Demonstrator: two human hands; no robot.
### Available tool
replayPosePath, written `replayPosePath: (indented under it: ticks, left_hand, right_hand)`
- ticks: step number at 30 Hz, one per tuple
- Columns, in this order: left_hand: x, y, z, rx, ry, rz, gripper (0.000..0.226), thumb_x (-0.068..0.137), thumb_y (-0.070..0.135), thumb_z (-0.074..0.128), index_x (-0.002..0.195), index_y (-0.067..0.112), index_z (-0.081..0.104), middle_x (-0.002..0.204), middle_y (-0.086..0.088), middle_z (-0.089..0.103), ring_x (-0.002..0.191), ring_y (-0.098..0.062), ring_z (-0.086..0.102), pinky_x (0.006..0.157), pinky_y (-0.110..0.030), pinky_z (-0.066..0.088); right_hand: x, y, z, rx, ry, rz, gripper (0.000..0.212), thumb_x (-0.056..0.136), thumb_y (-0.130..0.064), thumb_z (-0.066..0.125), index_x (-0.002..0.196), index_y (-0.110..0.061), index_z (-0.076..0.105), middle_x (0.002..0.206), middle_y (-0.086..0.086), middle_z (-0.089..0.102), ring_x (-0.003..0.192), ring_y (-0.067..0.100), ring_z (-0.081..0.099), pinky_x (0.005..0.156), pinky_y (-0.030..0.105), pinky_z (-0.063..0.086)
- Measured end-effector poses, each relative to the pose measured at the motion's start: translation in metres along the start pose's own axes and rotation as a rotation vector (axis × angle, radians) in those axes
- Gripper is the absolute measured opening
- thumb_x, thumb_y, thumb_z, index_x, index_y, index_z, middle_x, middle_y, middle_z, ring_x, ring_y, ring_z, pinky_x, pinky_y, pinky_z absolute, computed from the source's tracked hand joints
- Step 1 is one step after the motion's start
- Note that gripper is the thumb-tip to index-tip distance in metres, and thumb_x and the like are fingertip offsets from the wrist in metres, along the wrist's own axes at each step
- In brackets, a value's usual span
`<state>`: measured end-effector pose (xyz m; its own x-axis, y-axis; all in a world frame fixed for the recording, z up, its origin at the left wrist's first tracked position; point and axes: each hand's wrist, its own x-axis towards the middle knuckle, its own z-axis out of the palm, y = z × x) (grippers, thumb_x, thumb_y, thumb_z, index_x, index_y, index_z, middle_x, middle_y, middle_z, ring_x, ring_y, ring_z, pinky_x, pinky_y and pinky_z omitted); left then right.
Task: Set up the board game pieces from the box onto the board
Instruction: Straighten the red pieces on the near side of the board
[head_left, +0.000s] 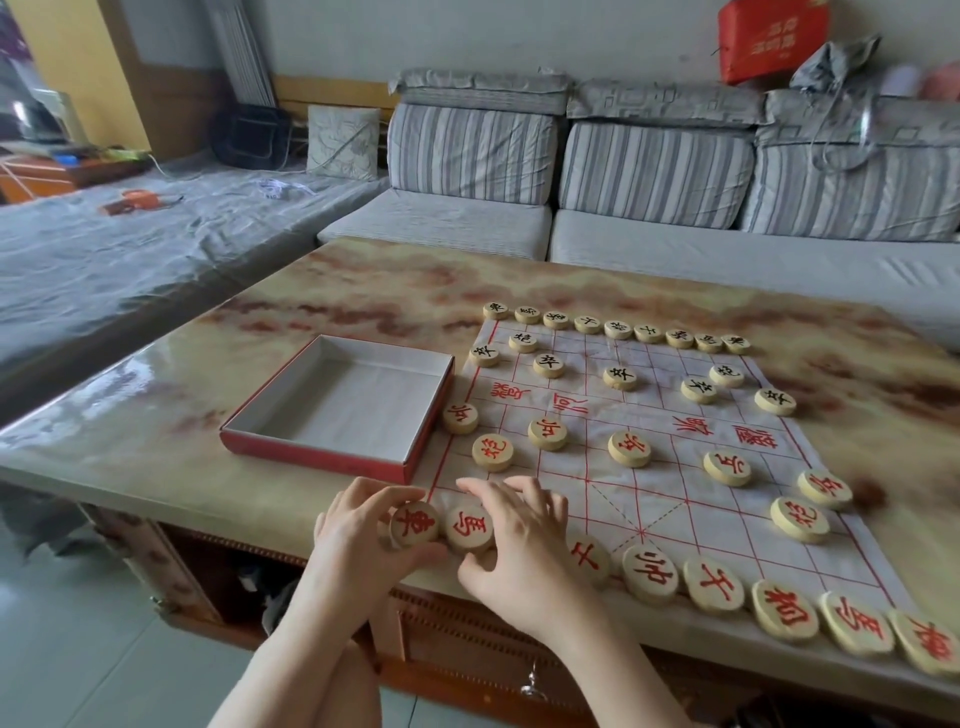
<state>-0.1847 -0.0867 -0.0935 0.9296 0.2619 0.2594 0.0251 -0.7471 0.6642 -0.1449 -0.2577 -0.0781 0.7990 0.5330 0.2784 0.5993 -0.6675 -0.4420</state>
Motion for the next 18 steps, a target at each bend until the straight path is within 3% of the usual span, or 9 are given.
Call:
replayPosePath:
  ticks: [2,4,6,7,9,12,15,18]
  left_hand:
    - [-0.001,0.002,0.001,0.046,0.007,0.010,0.061,0.052,0.051,0.081,0.108,0.034,0.066,0.107,0.013,0.051,0.108,-0.012,0.043,0.090,-0.026,0.025]
    - [-0.004,0.001,0.000,0.042,-0.014,0.036,0.069,0.050,0.064,0.073,0.112,0.037,0.063,0.114,0.017,0.052,0.109,-0.011,0.041,0.087,-0.027,0.022]
    - [-0.009,0.000,-0.004,0.021,-0.034,0.073,0.077,0.048,0.083,0.054,0.113,0.042,0.058,0.115,0.029,0.047,0.106,-0.004,0.038,0.086,-0.028,0.023]
    - [-0.011,-0.001,-0.005,0.012,-0.040,0.081,0.070,0.053,0.083,0.053,0.113,0.046,0.056,0.117,0.033,0.045,0.107,-0.002,0.038,0.086,-0.029,0.024]
    - [-0.013,-0.003,-0.008,-0.015,-0.045,0.079,0.048,0.069,0.057,0.067,0.113,0.053,0.050,0.118,0.037,0.045,0.112,-0.002,0.039,0.087,-0.029,0.026]
    - [-0.012,-0.005,-0.009,-0.030,-0.061,0.062,0.053,0.071,0.027,0.076,0.109,0.052,0.049,0.111,0.031,0.052,0.111,-0.005,0.047,0.089,-0.031,0.030]
    - [-0.009,-0.008,-0.008,-0.049,-0.042,0.035,0.053,0.065,0.028,0.080,0.106,0.049,0.054,0.103,0.029,0.054,0.108,-0.006,0.050,0.092,-0.032,0.032]
    - [-0.003,-0.008,-0.005,-0.018,-0.037,-0.003,0.053,0.058,0.036,0.083,0.107,0.039,0.062,0.100,0.022,0.053,0.104,-0.008,0.048,0.092,-0.031,0.032]
  right_hand:
    - [0.001,0.001,0.002,-0.056,0.012,0.004,0.064,0.079,-0.056,0.049,0.136,-0.032,0.033,0.131,-0.018,0.038,0.125,0.008,0.022,0.098,0.026,0.013]
    - [0.001,0.003,0.002,-0.111,0.027,0.026,0.074,0.073,-0.072,0.046,0.134,-0.033,0.034,0.129,-0.017,0.038,0.122,0.009,0.026,0.098,0.027,0.017]
    - [0.002,0.004,0.001,-0.115,0.037,0.051,0.077,0.067,-0.078,0.046,0.130,-0.034,0.037,0.123,-0.017,0.041,0.118,0.009,0.029,0.096,0.027,0.020]
    - [0.003,0.005,0.000,-0.110,0.049,0.064,0.077,0.066,-0.078,0.047,0.128,-0.033,0.039,0.120,-0.017,0.042,0.116,0.009,0.030,0.095,0.027,0.020]
    - [0.003,0.005,-0.001,-0.103,0.067,0.078,0.070,0.069,-0.073,0.052,0.124,-0.033,0.041,0.114,-0.018,0.045,0.113,0.009,0.031,0.091,0.026,0.018]
    - [0.003,0.005,-0.002,-0.086,0.073,0.065,0.056,0.076,-0.058,0.059,0.123,-0.033,0.041,0.108,-0.018,0.047,0.111,0.008,0.033,0.088,0.025,0.016]
    - [0.000,0.006,-0.002,0.012,0.071,0.047,0.046,0.081,-0.040,0.061,0.122,-0.034,0.041,0.104,-0.026,0.041,0.112,-0.004,0.028,0.085,0.023,0.014]
    - [-0.003,0.008,-0.004,0.089,0.012,0.057,0.049,0.081,-0.026,0.059,0.125,-0.036,0.040,0.093,-0.036,0.031,0.102,-0.032,-0.003,0.091,0.024,0.022]
